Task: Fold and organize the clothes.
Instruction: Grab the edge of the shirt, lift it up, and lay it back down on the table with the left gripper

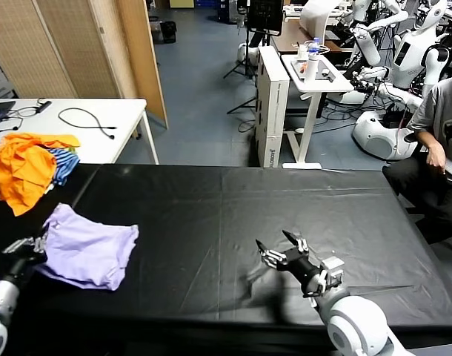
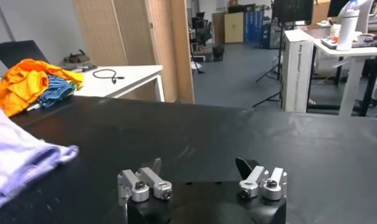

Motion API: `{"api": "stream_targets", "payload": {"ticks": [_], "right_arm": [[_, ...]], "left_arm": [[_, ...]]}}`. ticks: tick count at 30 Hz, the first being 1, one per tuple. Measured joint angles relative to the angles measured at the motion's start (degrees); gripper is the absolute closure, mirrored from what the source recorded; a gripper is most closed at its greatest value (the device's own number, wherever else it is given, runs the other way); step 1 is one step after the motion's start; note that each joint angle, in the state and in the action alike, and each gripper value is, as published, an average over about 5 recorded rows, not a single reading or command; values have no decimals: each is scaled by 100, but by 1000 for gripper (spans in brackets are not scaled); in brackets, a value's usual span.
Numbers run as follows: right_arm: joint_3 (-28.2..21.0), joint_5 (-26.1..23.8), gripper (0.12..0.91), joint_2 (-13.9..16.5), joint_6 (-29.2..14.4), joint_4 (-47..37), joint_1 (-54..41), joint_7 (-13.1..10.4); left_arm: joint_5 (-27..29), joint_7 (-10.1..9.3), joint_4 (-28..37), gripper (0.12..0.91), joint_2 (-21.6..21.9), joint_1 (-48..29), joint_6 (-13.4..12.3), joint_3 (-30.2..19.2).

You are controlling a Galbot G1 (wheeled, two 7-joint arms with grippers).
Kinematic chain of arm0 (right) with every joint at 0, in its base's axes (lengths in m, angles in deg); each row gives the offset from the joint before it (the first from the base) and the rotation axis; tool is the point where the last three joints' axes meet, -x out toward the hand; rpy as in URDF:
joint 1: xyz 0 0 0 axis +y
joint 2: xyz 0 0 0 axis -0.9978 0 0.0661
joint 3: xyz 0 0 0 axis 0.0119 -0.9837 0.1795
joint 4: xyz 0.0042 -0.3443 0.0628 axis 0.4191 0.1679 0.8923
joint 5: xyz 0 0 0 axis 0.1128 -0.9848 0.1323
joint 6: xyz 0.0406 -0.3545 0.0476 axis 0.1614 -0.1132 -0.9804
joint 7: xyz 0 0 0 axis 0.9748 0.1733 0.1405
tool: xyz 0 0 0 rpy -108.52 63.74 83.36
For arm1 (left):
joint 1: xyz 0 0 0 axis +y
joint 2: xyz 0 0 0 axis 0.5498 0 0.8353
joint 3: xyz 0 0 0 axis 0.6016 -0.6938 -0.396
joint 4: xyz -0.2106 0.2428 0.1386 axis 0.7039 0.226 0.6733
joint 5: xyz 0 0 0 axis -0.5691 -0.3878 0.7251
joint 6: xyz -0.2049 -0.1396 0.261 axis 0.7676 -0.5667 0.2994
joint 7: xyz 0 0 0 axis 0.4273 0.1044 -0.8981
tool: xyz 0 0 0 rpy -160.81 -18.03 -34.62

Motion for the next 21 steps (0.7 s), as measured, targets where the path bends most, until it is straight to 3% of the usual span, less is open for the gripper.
{"api": "stream_targets", "payload": {"ticks": [5, 11, 16, 21], "right_arm": [[16, -39, 118, -7, -2, 52, 73, 2], [133, -86, 118, -8, -4, 158, 217, 5], [219, -139, 118, -41, -11, 215, 352, 12], [185, -133, 118, -91, 29, 231, 369, 26]], "left_arm": [[400, -211, -729, 863, -483, 103, 278, -411], [1028, -426, -1414, 863, -1547, -41, 373, -1939], [1568, -408, -1342, 863, -2317, -320, 242, -3316], [1941, -404, -906, 863, -2830, -506, 150, -4258]]}}
